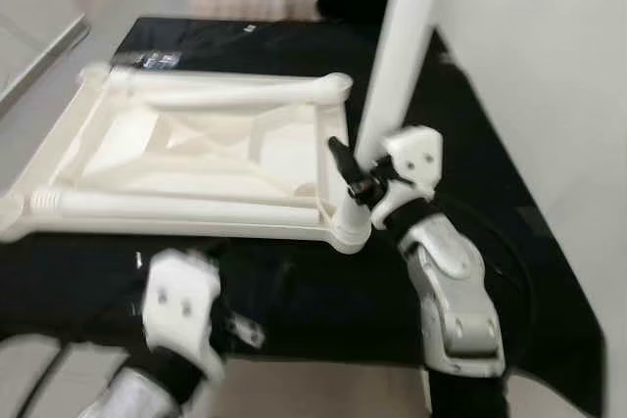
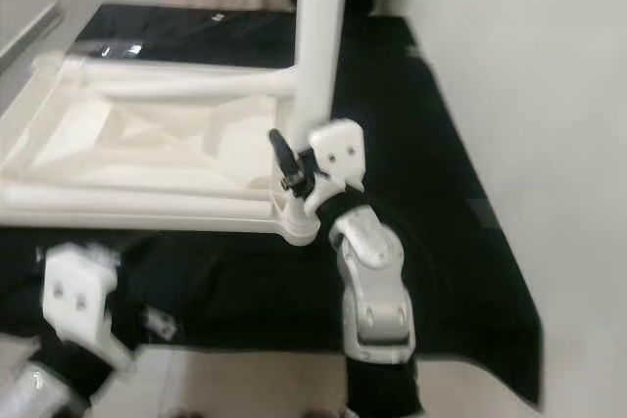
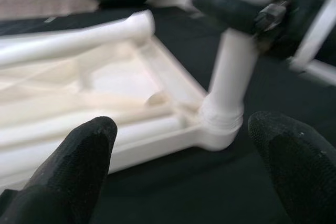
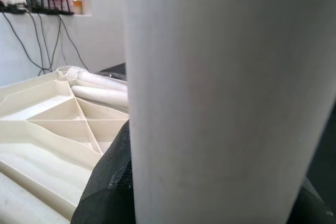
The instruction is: Building children table
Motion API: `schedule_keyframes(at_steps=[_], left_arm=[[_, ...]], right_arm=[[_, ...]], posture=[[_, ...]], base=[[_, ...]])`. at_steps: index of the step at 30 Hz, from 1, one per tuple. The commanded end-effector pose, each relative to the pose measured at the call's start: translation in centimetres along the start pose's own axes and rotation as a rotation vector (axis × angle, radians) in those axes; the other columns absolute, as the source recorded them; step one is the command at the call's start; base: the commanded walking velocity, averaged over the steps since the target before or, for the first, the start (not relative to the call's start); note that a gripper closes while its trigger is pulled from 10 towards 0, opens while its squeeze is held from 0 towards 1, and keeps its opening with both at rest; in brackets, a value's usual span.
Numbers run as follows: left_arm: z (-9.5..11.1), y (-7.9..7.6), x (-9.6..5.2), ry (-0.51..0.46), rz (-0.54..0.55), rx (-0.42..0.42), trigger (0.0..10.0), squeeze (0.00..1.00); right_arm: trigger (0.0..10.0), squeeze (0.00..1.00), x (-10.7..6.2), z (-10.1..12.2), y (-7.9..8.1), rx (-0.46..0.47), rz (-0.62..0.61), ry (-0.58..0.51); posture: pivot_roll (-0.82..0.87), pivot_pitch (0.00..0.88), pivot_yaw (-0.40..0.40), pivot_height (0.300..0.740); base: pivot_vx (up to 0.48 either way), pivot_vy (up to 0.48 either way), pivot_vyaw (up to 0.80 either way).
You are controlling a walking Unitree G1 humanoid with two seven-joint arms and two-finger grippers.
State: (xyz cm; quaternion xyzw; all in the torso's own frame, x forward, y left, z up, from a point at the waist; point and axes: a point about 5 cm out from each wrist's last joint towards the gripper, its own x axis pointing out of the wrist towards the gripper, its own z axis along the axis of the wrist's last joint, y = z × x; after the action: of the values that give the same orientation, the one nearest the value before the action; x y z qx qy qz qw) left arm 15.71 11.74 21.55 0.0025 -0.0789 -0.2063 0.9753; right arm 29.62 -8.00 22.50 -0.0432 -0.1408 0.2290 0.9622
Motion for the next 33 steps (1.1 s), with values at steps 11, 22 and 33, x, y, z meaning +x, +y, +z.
schedule_keyframes(at_steps=[11, 22, 33], left_arm=[[-0.5, 0.1, 0.0, 0.029, 0.008, -0.02, 10.0, 0.0], [-0.6, -0.1, 0.0, 0.034, 0.014, -0.023, 10.0, 0.0], [-0.7, -0.2, -0.5, 0.038, 0.032, -0.022, 10.0, 0.0]], right_arm=[[10.0, 1.0, 0.7, -1.3, 0.0, 0.057, 0.068, 0.088], [10.0, 1.0, 2.7, -0.4, -4.0, 0.085, 0.395, 0.052], [10.0, 0.0, 4.9, 2.8, -7.3, 0.111, 0.817, 0.025]], posture=[[0.11, 0.175, -0.064, 0.74], [0.14, 0.172, -0.077, 0.74], [0.18, 0.198, -0.089, 0.74]], base=[[0.0, 0.0, 0.0], [0.0, 0.0, 0.0], [0.0, 0.0, 0.0]])
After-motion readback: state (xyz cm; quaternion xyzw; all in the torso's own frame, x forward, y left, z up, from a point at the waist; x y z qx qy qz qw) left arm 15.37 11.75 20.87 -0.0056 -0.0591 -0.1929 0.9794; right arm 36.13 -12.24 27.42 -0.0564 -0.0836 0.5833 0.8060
